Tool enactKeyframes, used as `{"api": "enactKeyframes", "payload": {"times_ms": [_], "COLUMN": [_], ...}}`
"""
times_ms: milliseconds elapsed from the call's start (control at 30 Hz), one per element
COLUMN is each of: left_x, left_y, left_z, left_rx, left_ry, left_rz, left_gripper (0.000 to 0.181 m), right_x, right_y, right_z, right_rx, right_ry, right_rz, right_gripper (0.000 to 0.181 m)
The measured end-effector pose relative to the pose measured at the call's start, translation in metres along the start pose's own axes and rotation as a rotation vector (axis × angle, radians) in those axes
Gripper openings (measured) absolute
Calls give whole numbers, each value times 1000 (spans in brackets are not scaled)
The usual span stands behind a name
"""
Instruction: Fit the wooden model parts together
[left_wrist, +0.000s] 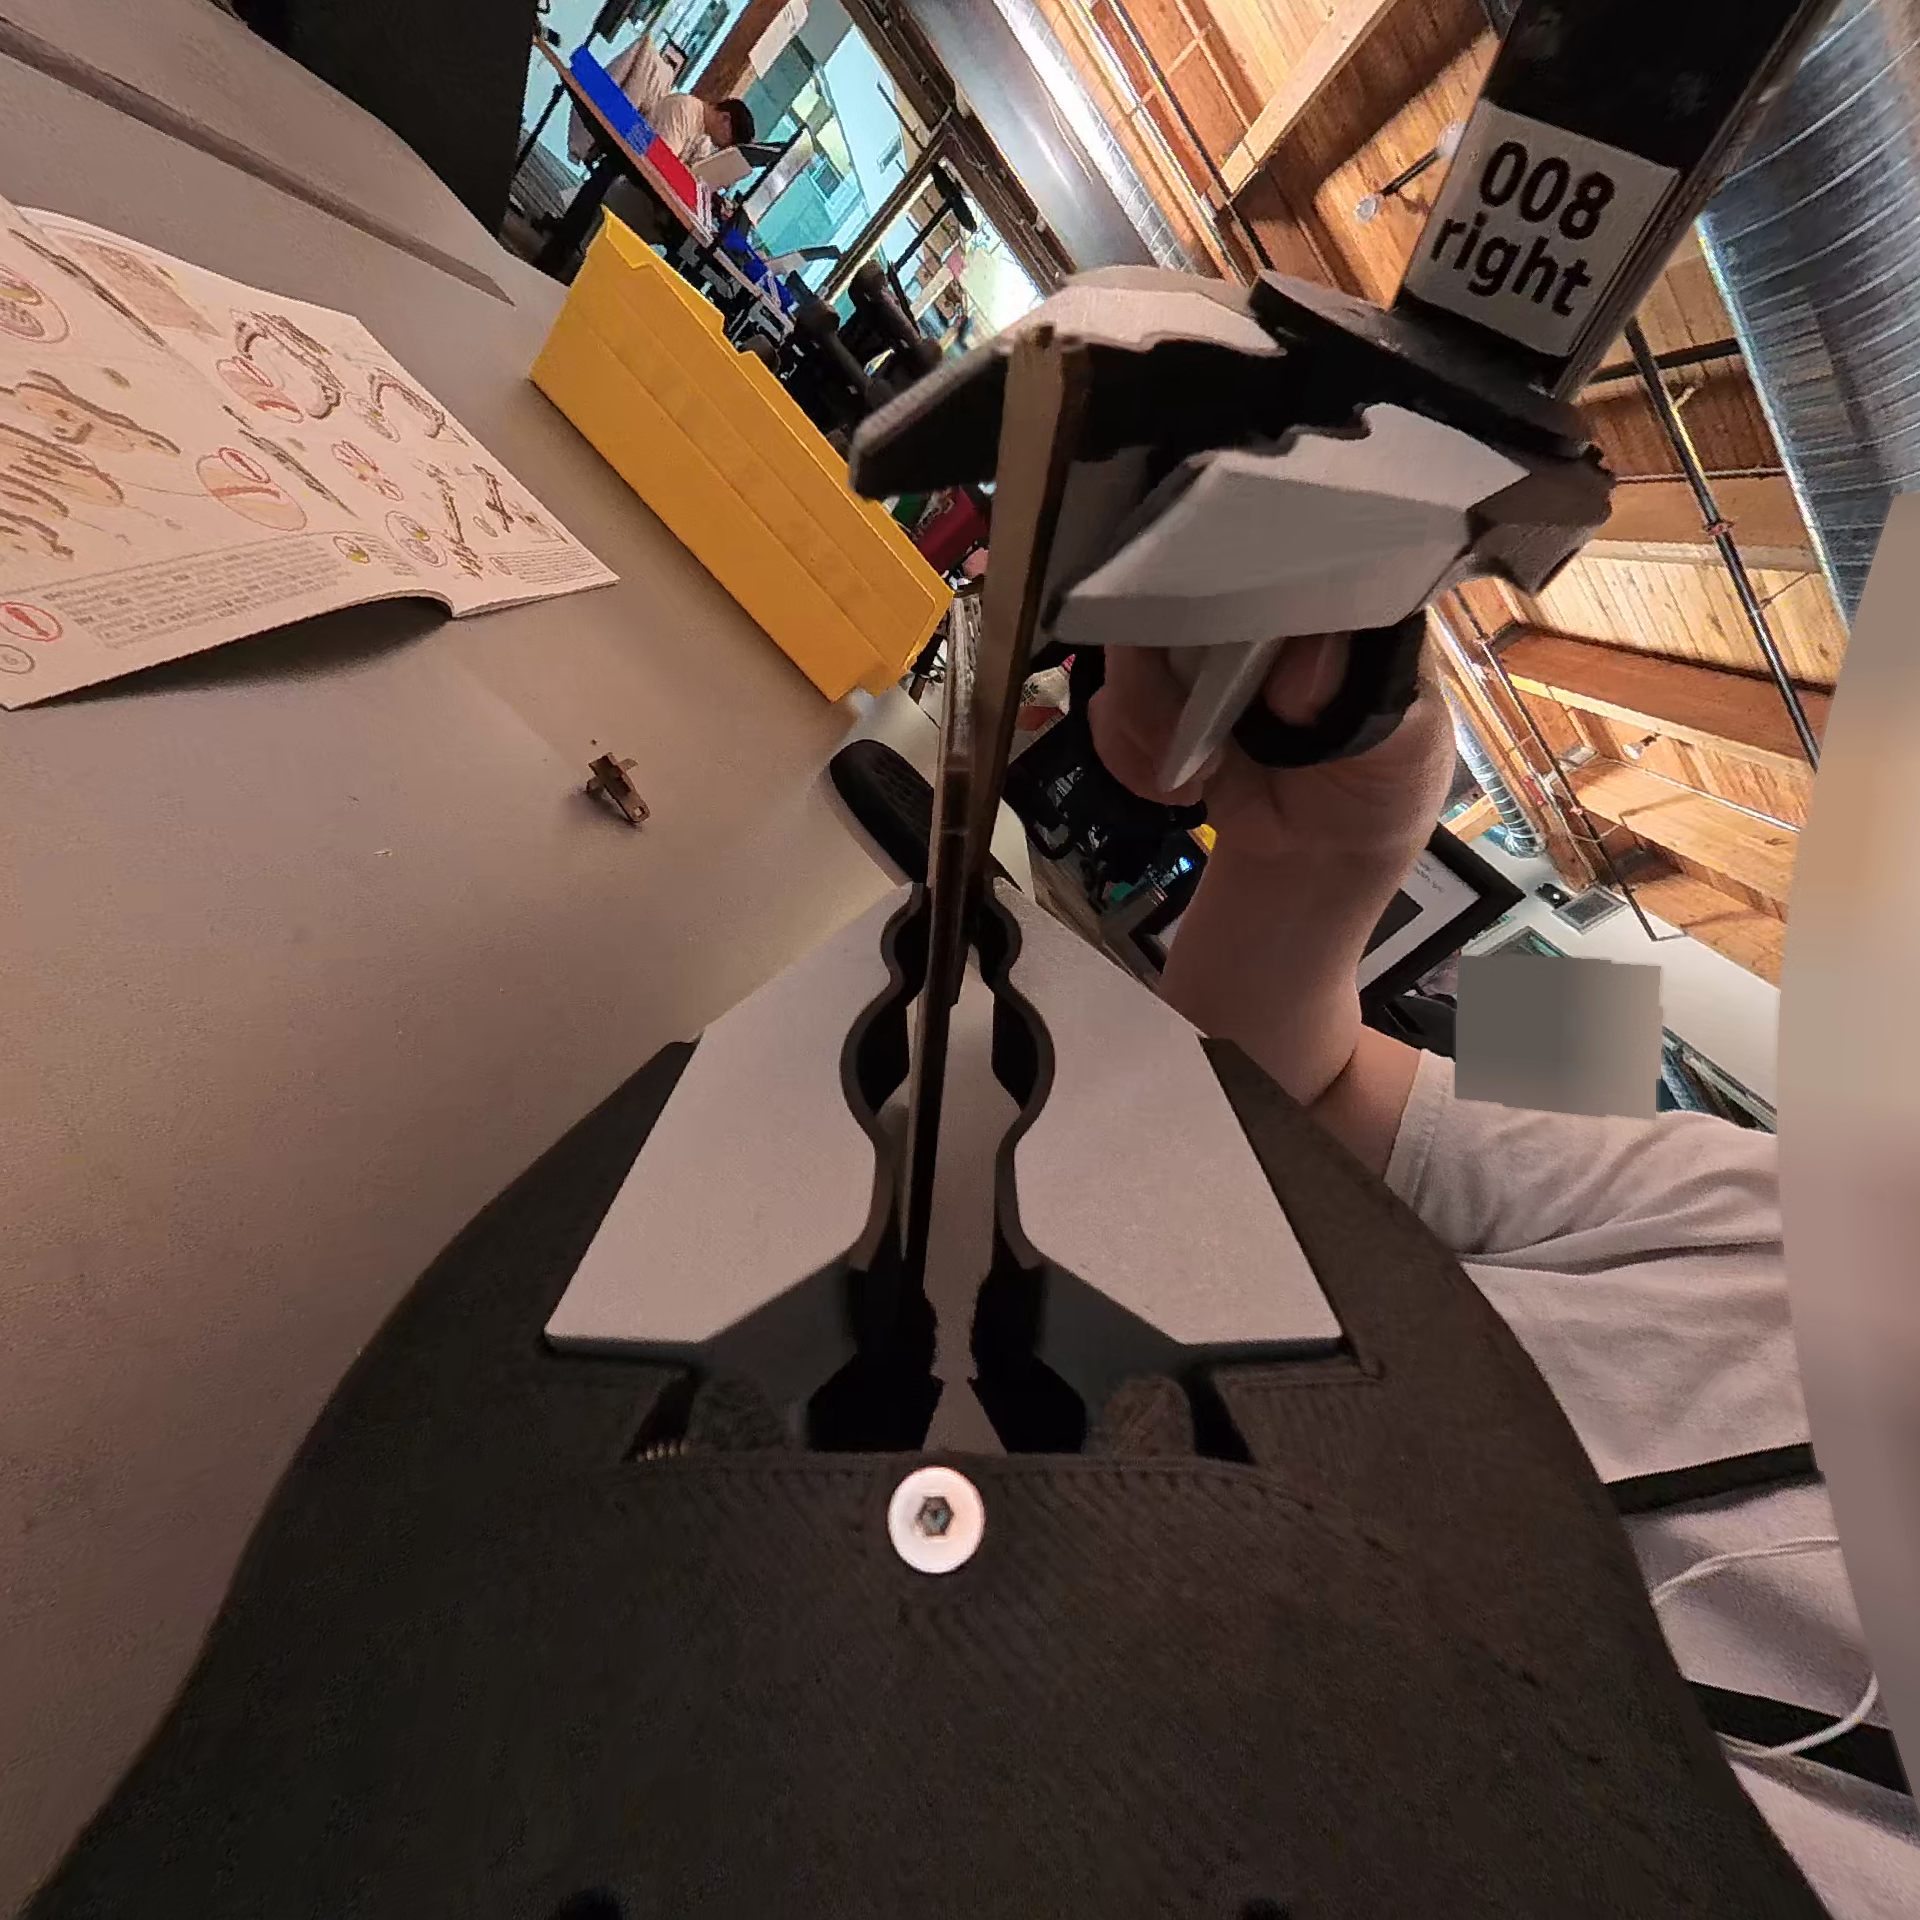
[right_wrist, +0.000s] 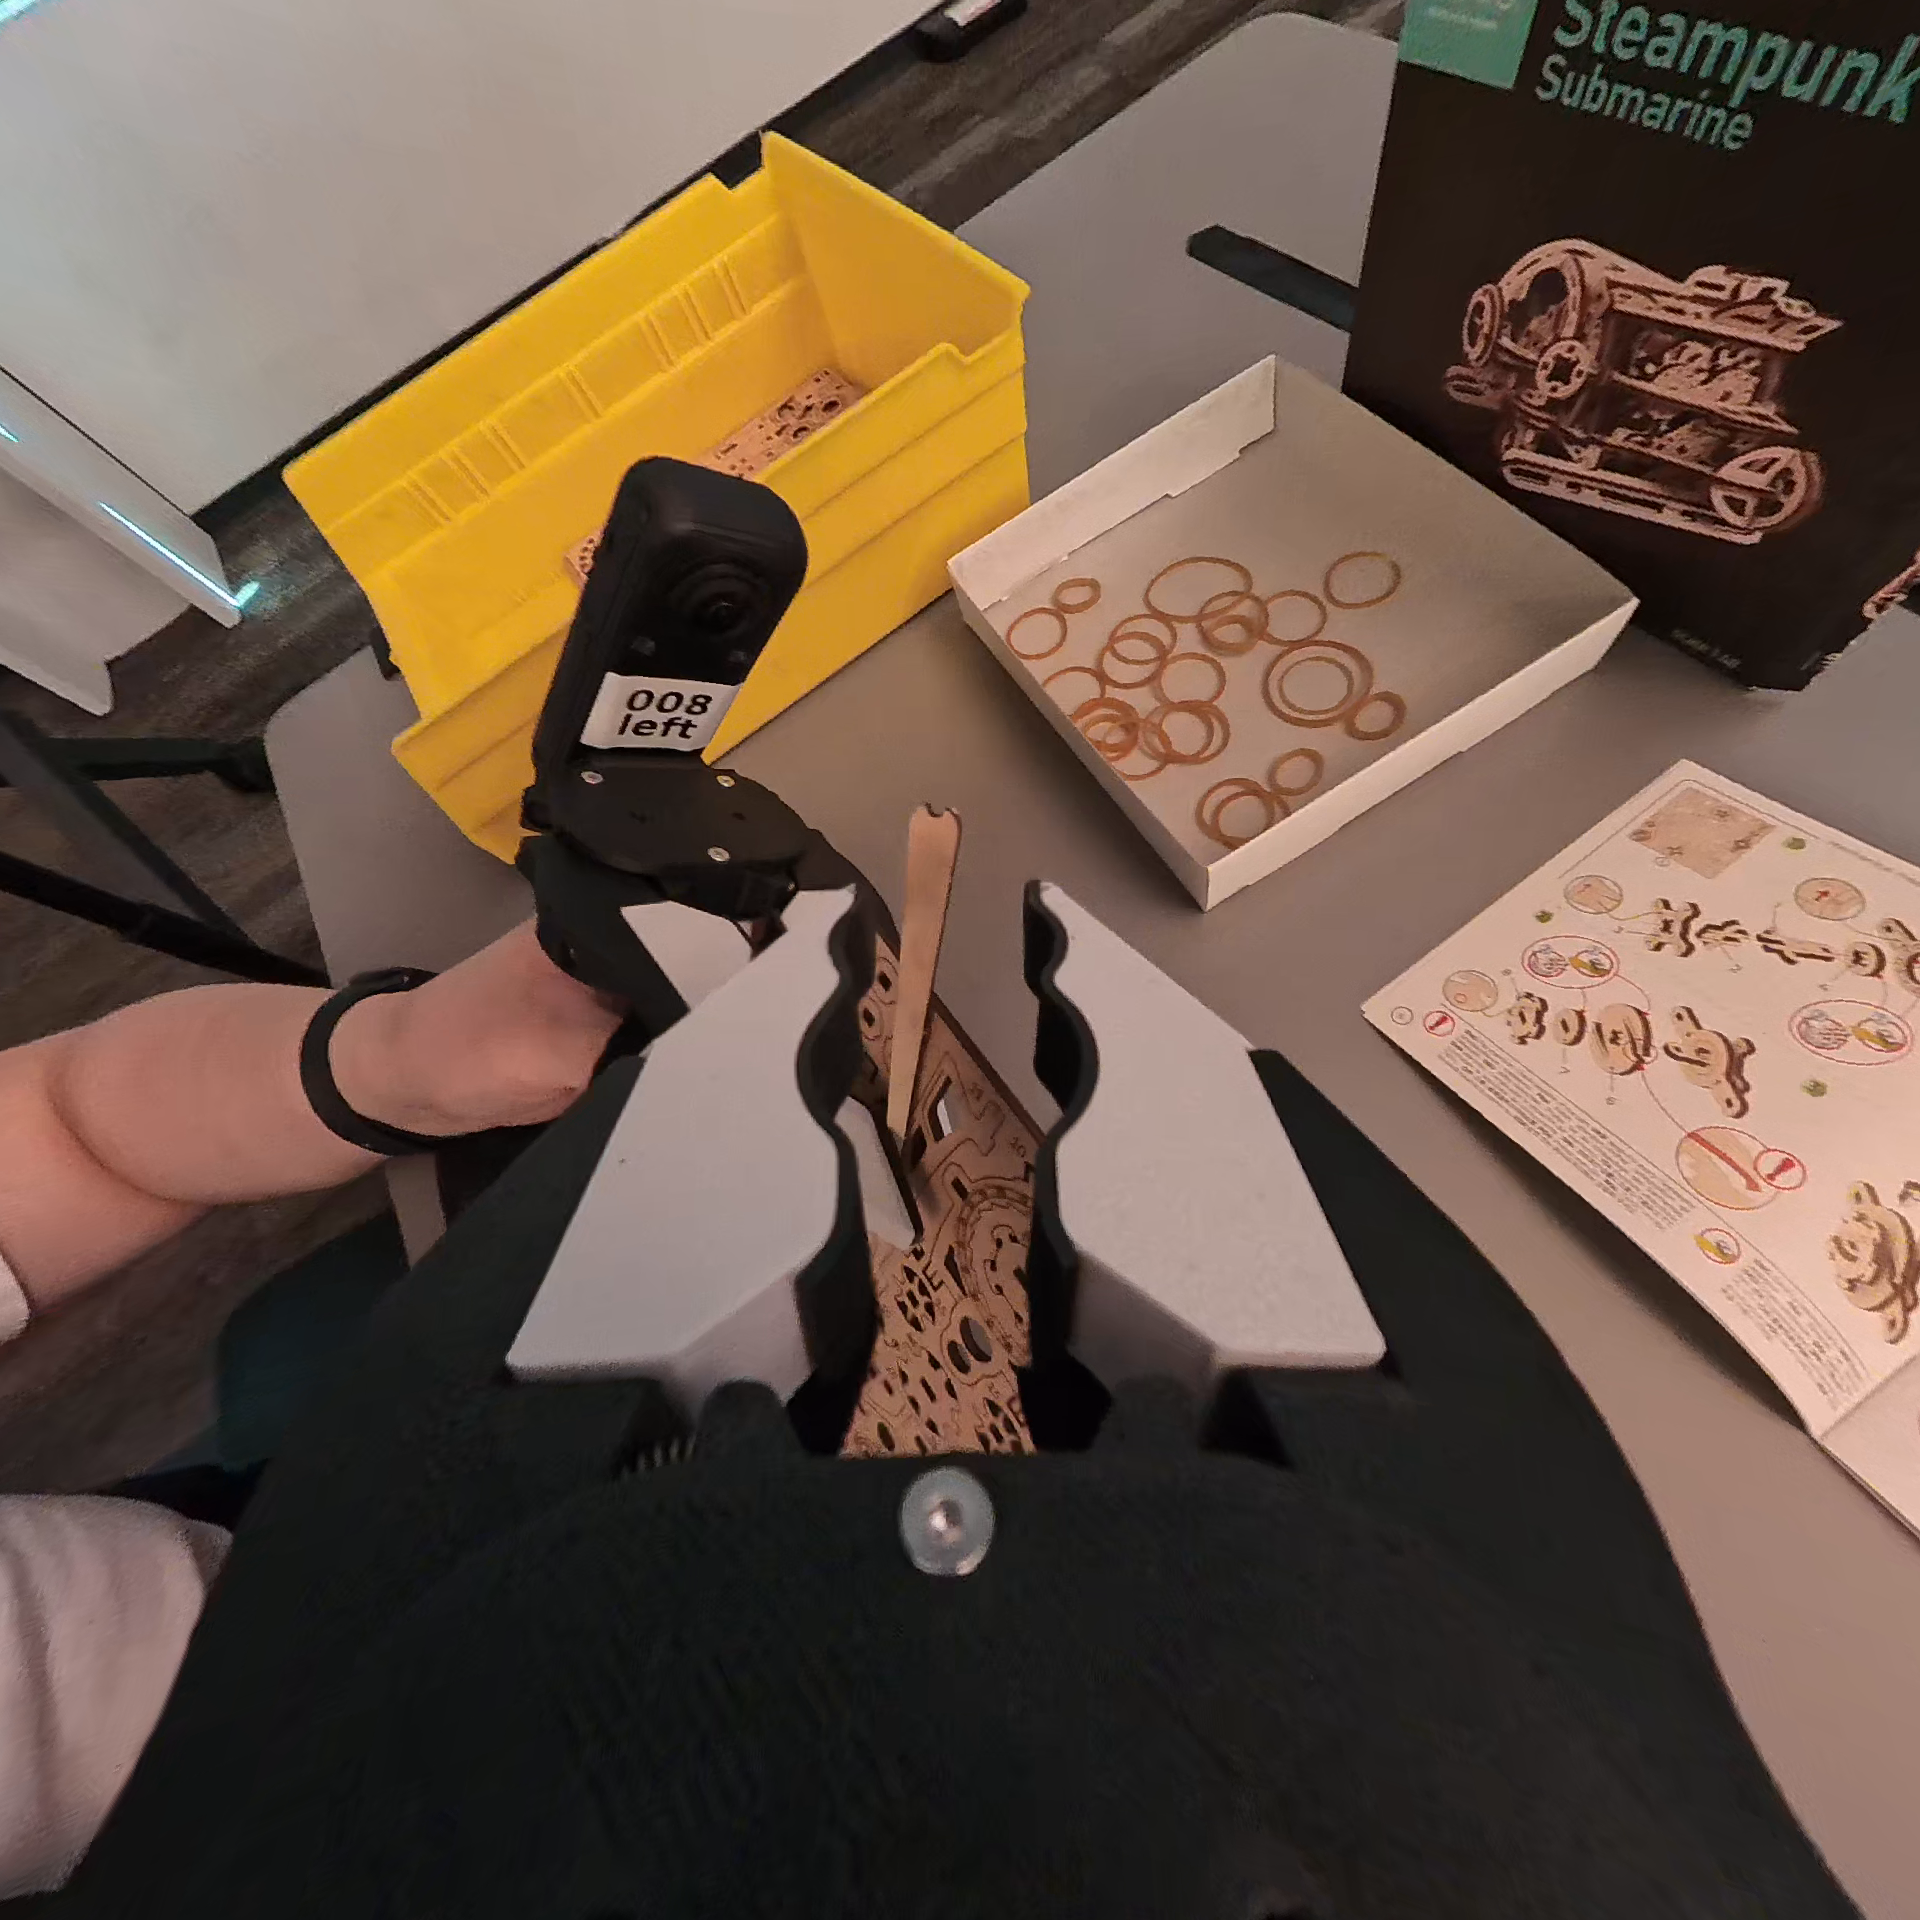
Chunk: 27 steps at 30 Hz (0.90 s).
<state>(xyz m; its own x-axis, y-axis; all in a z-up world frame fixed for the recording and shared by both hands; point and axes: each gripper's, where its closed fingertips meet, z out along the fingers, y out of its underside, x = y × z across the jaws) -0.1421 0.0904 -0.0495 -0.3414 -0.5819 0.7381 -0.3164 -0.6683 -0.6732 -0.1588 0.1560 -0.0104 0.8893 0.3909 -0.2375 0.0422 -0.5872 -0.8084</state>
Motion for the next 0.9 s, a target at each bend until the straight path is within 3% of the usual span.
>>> {"api": "enactKeyframes", "payload": {"times_ms": [133, 367, 600, 700, 900], "left_x": [-1, 3, -1, -5, 10], "left_y": [0, -7, -8, -9, -13], "left_z": [0, -3, -5, -6, -2], "left_rx": [1, 44, 47, 56, 67], "left_ry": [-4, 65, 26, 23, 78], "left_rz": [-4, -76, -52, -80, -6], "left_gripper": [6, 15, 13, 15, 37], "right_x": [-4, -7, 3, 1, -2], "right_y": [4, -6, -31, -26, -11], "right_z": [2, -5, -57, -71, -48], "right_rx": [-23, 74, 344, 378, 318], "right_ry": [-23, -119, -116, -121, -194], "right_rz": [-25, 22, -46, -63, 101], "right_gripper": [9, 7, 6, 6, 6]}}
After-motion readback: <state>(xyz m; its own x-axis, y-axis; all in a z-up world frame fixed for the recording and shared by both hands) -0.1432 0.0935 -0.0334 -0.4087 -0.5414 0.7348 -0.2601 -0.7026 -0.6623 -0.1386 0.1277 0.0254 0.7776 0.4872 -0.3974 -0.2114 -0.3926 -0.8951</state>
